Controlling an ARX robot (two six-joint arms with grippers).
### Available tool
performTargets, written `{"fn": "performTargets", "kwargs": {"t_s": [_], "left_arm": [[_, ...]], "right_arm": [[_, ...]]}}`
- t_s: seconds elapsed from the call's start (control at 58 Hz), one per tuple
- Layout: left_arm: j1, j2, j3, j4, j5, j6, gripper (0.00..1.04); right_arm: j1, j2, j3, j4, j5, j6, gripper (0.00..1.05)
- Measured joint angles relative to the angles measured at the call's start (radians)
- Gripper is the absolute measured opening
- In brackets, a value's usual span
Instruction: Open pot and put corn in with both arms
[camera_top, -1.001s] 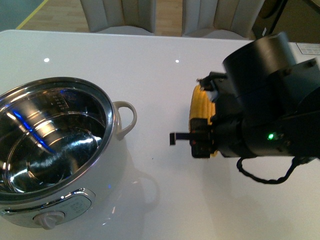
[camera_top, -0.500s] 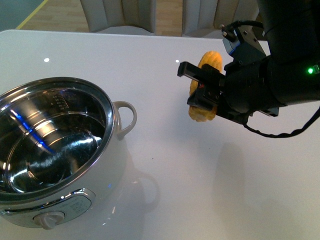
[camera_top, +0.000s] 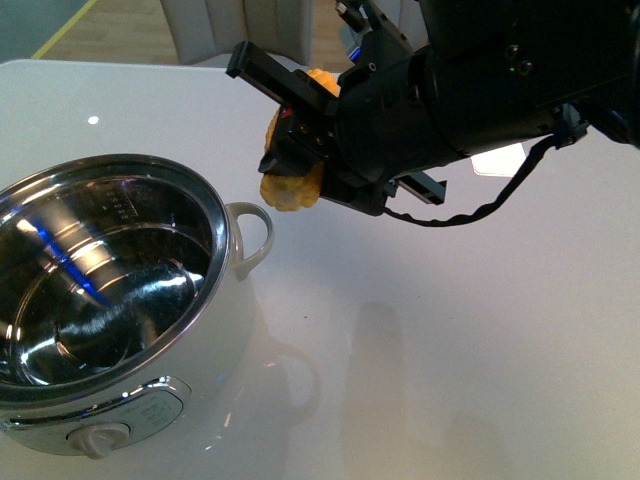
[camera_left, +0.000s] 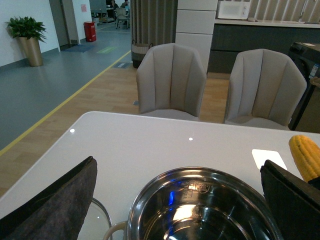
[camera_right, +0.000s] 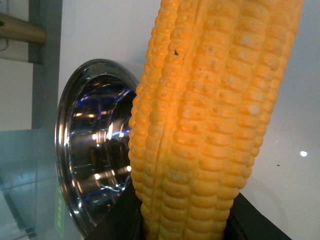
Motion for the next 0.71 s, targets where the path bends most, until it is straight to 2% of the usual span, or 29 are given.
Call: {"fn": "performTargets", "kwargs": {"t_s": [0.449,0.707], "left_arm": [[0.0,0.0,0.0,0.0,0.0,0.0,0.98],[0.0,0.0,0.0,0.0,0.0,0.0,0.98]], "right_arm": [[0.076,0.061,0.052,0.045,-0.098,0.079,0.24],[0.106,0.082,0.106,0.042,-0.124,0.1,0.24]]}}
